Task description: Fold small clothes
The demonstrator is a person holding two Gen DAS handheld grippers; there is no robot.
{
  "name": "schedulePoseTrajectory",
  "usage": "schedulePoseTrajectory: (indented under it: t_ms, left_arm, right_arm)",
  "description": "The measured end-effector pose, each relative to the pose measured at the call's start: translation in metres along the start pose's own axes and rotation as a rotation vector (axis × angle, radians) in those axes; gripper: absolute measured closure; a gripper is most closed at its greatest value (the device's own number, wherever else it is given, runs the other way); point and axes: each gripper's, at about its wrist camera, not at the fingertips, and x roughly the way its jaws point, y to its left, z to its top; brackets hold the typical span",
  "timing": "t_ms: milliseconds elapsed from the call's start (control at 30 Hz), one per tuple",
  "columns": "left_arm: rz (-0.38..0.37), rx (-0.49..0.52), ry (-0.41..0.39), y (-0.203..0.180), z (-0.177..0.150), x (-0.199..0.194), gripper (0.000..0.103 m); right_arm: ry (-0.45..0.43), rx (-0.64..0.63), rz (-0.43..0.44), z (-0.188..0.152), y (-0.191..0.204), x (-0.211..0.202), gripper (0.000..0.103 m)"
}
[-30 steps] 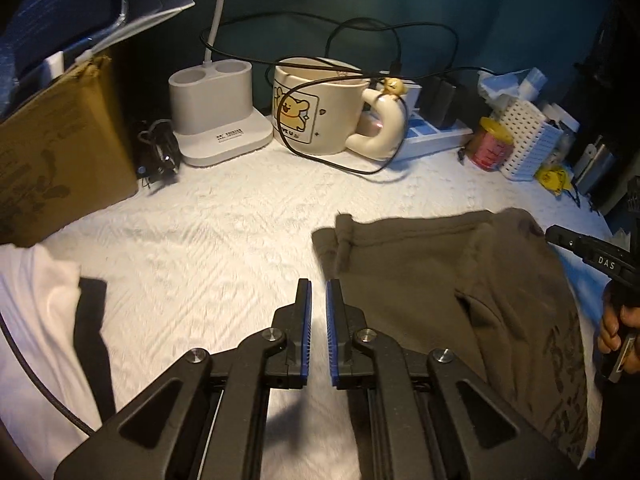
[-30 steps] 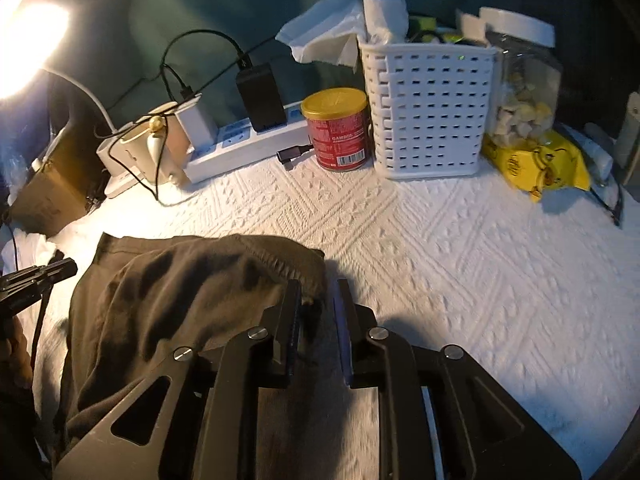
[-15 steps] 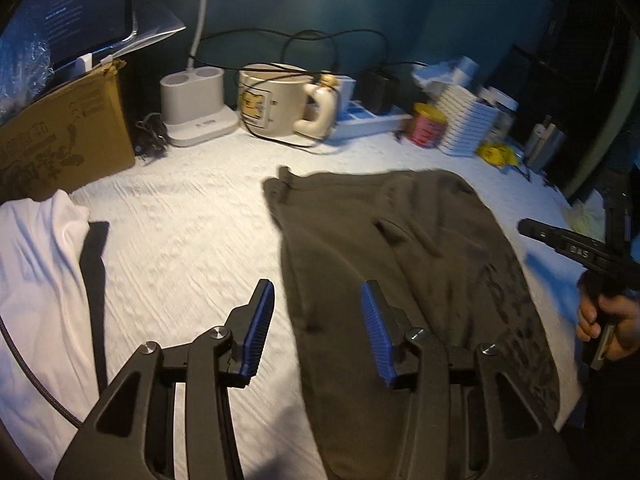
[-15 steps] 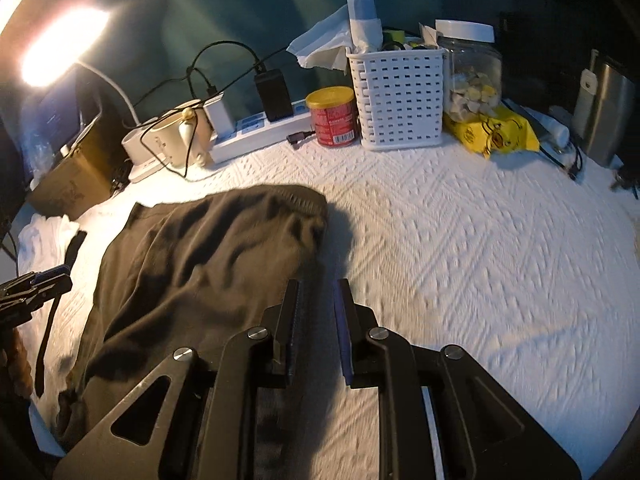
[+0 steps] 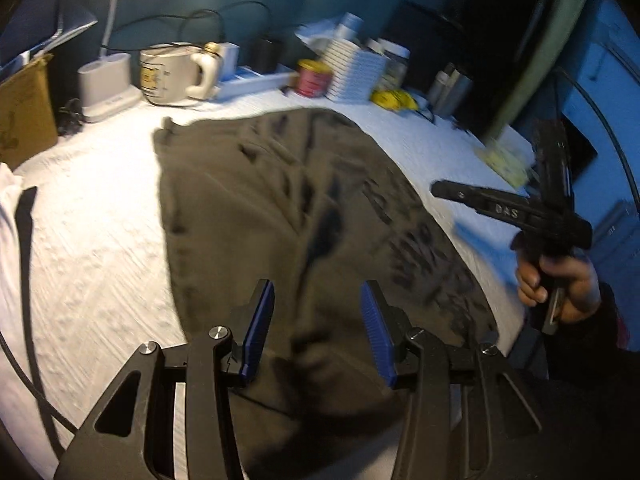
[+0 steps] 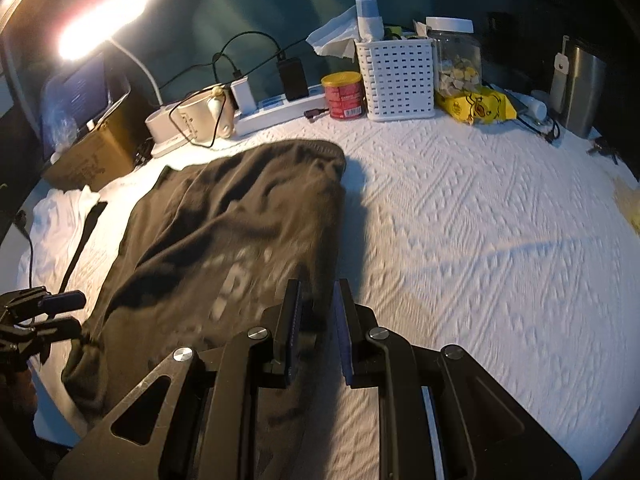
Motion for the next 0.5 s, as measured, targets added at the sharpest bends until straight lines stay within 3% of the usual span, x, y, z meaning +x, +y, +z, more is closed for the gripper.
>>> schedulePoseTrajectory:
  t_ms: [233, 500]
  left_arm:
    - [-0.004, 0.039, 0.102, -0.012, -0.029, 0.009, 0.058]
    - [0.020, 0.024, 0.156, -0.006, -0.057, -0.011, 0.058]
  right_arm:
    - [-0.004, 0.012, 0.004, -0.024, 0.000, -0.015, 0.085]
    - [0.007, -0.005, 0.051, -0.046, 0.007, -0.023, 0.085]
